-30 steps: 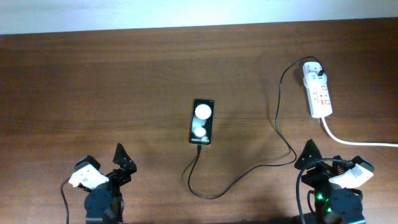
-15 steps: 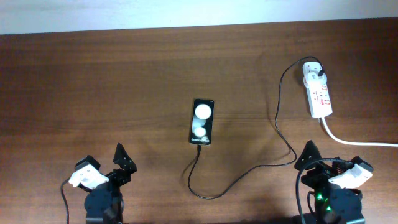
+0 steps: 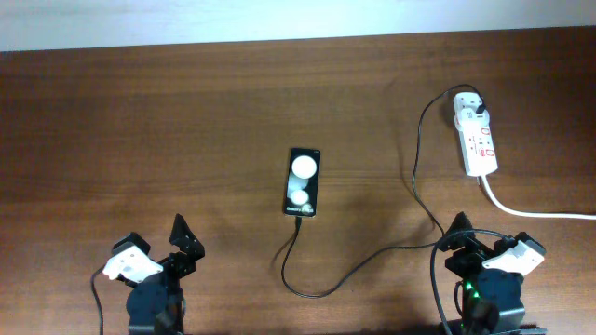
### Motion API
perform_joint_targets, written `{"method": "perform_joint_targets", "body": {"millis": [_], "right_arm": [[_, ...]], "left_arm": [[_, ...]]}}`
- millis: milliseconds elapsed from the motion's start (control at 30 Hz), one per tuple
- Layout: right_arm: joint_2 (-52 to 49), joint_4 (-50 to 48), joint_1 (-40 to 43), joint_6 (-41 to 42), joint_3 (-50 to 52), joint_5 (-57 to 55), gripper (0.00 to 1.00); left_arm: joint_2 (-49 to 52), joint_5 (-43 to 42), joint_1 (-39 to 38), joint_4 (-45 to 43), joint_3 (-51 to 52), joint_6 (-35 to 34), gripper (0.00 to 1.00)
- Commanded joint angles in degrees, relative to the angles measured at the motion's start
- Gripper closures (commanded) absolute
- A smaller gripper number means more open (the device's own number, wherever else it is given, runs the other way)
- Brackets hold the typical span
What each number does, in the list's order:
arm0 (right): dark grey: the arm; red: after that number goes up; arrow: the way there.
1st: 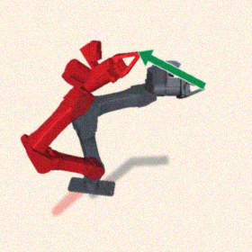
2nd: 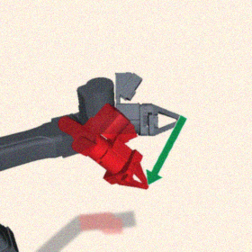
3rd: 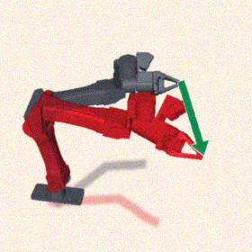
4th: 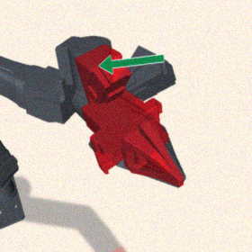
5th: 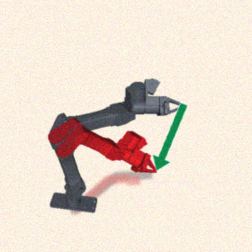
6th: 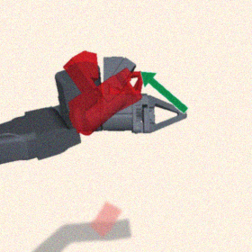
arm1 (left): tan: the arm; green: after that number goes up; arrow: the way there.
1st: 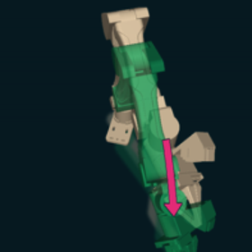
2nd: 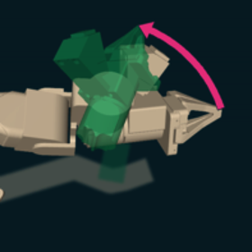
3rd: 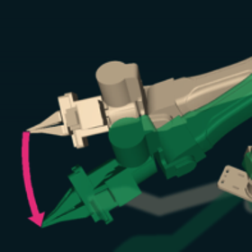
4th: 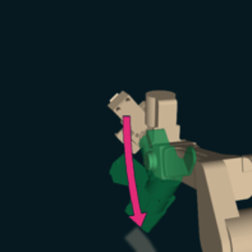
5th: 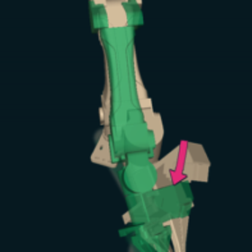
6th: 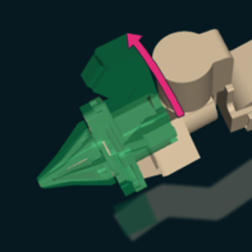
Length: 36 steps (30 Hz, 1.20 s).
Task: Plug charger to phone and switch on socket
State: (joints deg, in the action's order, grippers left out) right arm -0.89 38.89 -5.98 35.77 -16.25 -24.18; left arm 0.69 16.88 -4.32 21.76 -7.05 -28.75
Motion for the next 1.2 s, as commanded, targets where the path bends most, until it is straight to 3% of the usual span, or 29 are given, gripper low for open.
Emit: {"method": "perform_joint_targets", "body": {"millis": [0,300,800,967,1167], "right_arm": [[0.68,-0.37,0.48,-0.37,0.28,-2.16,0.01],[0.68,-0.87,0.48,-0.35,2.93,-3.65,0.01],[0.68,-32.11,0.5,-1.07,14.16,5.27,0.01],[0.68,-35.91,2.21,-1.55,15.93,7.52,0.01],[0.68,-34.99,6.1,-18.18,15.93,16.98,0.02]], "left_arm": [[-0.02,-0.02,0.26,-0.09,0.48,0.31,0.01],[-0.02,-0.04,0.26,-0.09,0.48,0.31,0.01],[-0.02,-0.04,0.26,-0.09,0.48,0.31,0.01],[-0.02,-0.04,0.26,-0.09,0.48,0.31,0.01],[-0.02,-0.02,0.26,-0.09,0.48,0.31,0.01]]}}
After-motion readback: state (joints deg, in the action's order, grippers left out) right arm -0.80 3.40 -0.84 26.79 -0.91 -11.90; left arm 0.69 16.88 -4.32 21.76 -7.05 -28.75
